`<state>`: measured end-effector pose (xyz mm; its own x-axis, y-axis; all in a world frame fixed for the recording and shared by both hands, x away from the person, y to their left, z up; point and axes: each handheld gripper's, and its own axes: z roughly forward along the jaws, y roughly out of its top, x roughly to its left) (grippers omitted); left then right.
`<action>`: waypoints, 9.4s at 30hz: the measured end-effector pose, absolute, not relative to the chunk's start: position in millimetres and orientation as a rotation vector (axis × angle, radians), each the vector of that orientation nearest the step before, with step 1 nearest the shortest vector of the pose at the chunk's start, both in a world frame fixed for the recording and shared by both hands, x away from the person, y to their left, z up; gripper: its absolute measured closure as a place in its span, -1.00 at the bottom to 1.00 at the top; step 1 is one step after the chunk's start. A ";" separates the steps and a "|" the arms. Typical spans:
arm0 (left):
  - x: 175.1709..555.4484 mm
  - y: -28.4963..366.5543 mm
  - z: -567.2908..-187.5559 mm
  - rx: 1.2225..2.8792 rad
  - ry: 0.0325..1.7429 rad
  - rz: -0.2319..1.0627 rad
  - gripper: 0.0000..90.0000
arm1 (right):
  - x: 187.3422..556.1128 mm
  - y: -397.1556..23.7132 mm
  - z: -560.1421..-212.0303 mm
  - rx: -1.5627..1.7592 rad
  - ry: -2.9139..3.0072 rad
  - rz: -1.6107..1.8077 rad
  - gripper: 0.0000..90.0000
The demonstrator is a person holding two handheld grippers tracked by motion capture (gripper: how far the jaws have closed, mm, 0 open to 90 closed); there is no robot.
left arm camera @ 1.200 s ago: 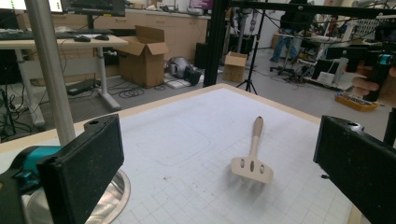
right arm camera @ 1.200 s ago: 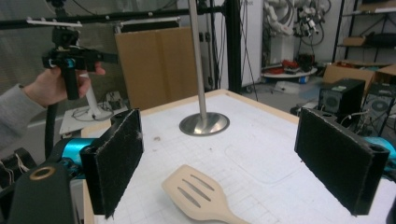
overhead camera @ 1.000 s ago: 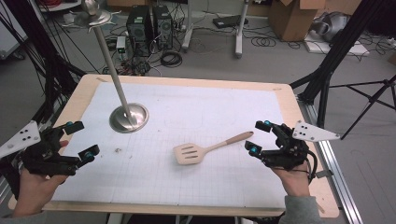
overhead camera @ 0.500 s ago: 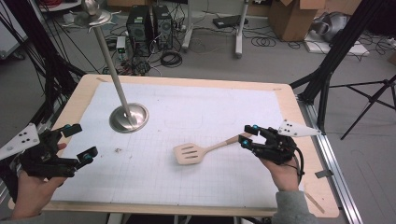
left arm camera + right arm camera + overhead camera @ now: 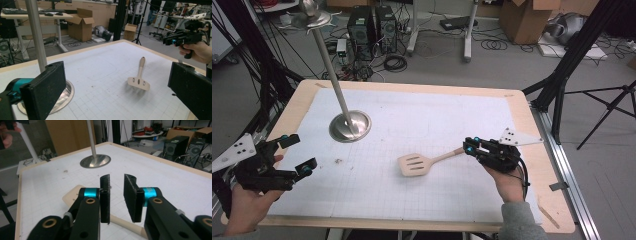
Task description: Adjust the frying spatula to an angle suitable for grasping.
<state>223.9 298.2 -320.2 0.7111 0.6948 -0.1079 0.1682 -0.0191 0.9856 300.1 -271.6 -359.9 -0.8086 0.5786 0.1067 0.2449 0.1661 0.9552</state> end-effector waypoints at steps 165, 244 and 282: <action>218.2 303.6 -331.5 1.587 0.765 0.455 -0.96 | 343.9 -209.4 -448.5 0.812 2.606 1.275 1.00; 240.6 290.3 -332.6 1.600 0.718 0.421 -0.94 | 319.5 -330.8 -448.7 1.071 2.373 1.208 1.00; 227.3 303.3 -332.7 1.583 0.753 0.437 -0.94 | 353.8 -279.1 -447.6 0.972 2.409 1.192 1.00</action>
